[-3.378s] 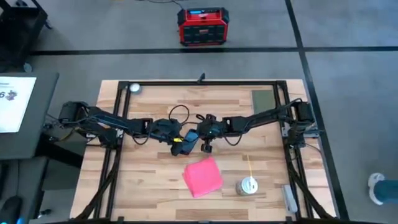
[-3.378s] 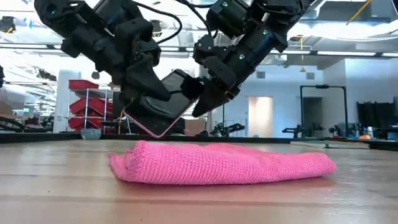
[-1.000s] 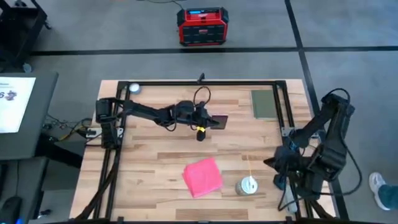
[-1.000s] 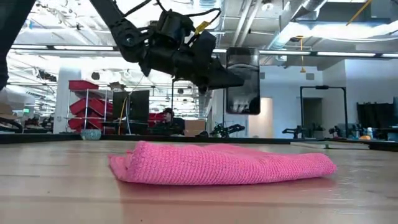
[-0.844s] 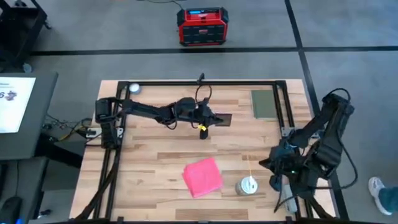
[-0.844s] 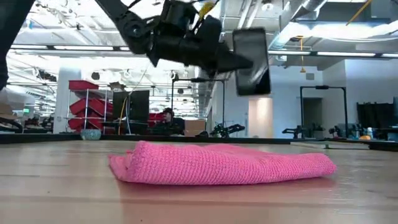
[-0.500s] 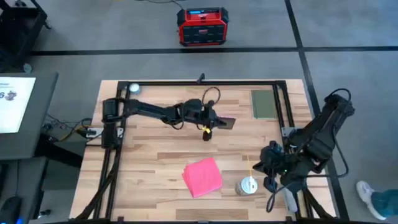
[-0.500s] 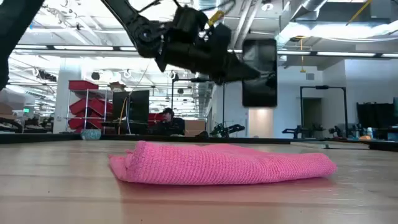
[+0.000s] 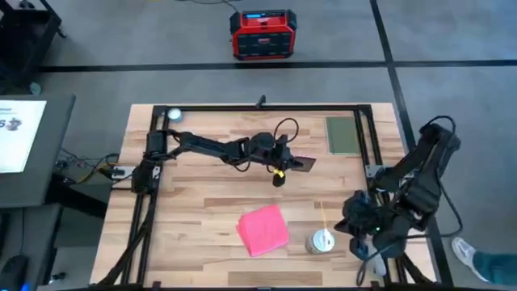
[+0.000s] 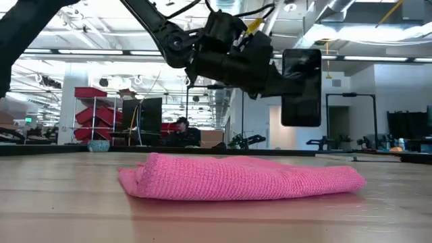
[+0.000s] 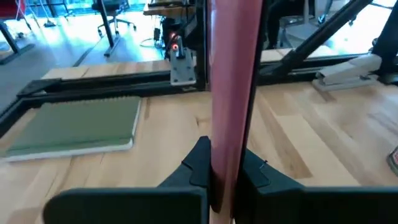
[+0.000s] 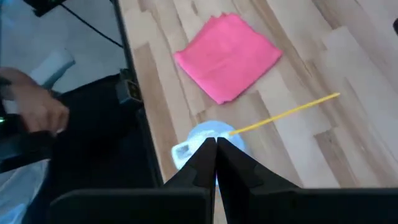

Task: Apply microfiber cloth
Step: Spray the front of the pink phone using the spray bottle

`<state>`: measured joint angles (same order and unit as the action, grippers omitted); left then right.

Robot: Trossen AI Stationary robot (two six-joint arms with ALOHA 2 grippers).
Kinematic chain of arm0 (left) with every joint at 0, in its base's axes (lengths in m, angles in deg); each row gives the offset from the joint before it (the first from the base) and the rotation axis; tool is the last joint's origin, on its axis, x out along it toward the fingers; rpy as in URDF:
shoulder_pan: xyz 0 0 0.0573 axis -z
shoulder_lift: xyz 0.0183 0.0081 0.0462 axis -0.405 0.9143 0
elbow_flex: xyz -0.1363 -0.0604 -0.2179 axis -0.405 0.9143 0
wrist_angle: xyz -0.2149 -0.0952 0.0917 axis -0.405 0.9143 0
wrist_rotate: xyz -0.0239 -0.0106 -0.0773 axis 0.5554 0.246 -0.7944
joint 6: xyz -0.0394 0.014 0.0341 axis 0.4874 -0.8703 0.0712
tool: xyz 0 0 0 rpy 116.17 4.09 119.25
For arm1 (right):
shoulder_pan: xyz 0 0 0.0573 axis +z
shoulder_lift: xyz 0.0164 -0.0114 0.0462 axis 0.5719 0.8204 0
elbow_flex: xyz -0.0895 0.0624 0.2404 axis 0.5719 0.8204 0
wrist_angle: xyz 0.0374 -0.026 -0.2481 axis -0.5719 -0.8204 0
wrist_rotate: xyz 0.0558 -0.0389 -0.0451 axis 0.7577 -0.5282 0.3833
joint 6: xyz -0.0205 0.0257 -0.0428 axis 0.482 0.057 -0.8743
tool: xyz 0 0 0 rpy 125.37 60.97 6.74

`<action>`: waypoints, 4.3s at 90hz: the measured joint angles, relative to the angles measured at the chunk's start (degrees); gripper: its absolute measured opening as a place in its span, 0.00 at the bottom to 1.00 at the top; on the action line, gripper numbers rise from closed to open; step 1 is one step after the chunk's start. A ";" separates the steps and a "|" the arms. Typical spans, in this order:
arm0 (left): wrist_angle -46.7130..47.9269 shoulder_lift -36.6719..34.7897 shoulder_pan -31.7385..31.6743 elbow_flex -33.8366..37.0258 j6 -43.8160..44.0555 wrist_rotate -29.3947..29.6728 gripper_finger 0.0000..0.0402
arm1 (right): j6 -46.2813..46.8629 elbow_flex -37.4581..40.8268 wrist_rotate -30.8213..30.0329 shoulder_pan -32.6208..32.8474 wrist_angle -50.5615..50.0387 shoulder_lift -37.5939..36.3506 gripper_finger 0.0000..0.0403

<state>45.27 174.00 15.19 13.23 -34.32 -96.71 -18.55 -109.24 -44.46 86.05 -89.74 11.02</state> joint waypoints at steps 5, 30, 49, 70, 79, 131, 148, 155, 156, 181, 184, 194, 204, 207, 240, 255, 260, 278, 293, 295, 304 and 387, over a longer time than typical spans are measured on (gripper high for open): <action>1.04 -0.04 0.08 -0.64 0.03 1.84 0.01 | 0.05 0.00 0.56 -0.72 0.00 0.46 0.00; 2.15 -0.04 2.46 -1.18 1.60 10.84 0.01 | -0.04 0.04 4.53 -4.23 0.05 1.50 0.00; -0.31 -0.04 4.35 -1.18 6.55 12.44 0.01 | -0.01 0.04 6.23 -4.80 0.02 1.50 0.00; -1.28 -0.37 6.43 -1.18 11.64 15.17 0.01 | 0.01 0.04 6.30 -5.31 -0.03 1.48 0.00; -1.30 -0.36 7.59 -1.18 11.48 18.00 0.01 | 0.02 0.04 6.45 -5.59 -0.03 1.48 0.00; 3.58 -4.47 9.15 -1.07 10.83 20.34 0.01 | -1.35 0.11 10.61 -7.12 0.37 5.06 0.00; 4.04 -4.52 9.46 -1.07 10.98 21.39 0.01 | -2.80 0.11 10.72 -8.52 0.19 5.08 0.00; 4.86 -4.52 9.72 -1.07 10.99 22.61 0.01 | -3.38 0.09 10.65 -9.21 -0.21 5.08 0.00; 4.99 -4.52 9.76 -1.07 10.99 22.71 0.01 | -3.50 0.09 10.63 -9.30 -0.29 5.08 0.00; 6.45 -4.52 10.42 -1.07 10.74 25.50 0.01 | -7.45 0.19 7.90 -10.49 -1.14 5.22 0.00; 6.57 -4.52 10.42 -1.07 10.82 25.52 0.01 | -7.63 0.22 7.74 -10.49 -1.17 5.28 0.00; 6.48 -4.52 10.50 -1.07 10.85 25.52 0.01 | -8.64 0.22 7.26 -10.65 -2.27 5.21 0.00; 7.31 -4.52 10.73 -1.07 10.67 27.18 0.01 | -9.42 0.22 7.15 -10.88 -2.21 5.17 0.00; 7.67 -4.73 10.86 -1.04 10.50 28.07 0.01 | -9.55 0.22 7.00 -10.88 -2.20 5.08 0.00; 10.75 -16.18 12.69 7.73 9.12 37.50 0.01 | -11.21 0.13 5.41 -10.86 -2.87 4.71 0.00; 7.45 -22.33 12.98 17.61 13.59 39.06 0.01 | -11.45 -0.20 5.45 -11.08 -1.47 4.71 0.00; 5.44 -23.73 13.70 20.24 15.19 40.45 0.01 | -11.76 -0.80 5.47 -11.21 -0.55 4.71 0.00; 6.25 -25.59 19.07 23.91 20.41 49.89 0.01 | -12.56 -2.39 6.22 -11.97 -0.15 4.73 0.00; 8.62 -25.59 23.65 23.85 26.08 57.92 0.01 | -12.27 -2.69 7.93 -11.95 -0.40 4.78 0.00; 8.98 -25.59 24.15 23.85 26.92 58.64 0.01 | -12.23 -2.69 8.28 -11.95 -0.38 4.80 0.00; 9.23 -25.57 25.67 23.85 29.18 59.04 0.01 | -12.21 -2.69 9.50 -11.95 -0.06 4.80 0.00; 14.91 -25.54 26.48 23.78 33.92 60.90 0.01 | -7.12 -2.80 17.77 -13.46 -1.27 8.81 0.00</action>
<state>60.17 148.46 41.67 37.01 -0.40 -35.80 -25.67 -112.04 -26.69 72.59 -91.01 19.83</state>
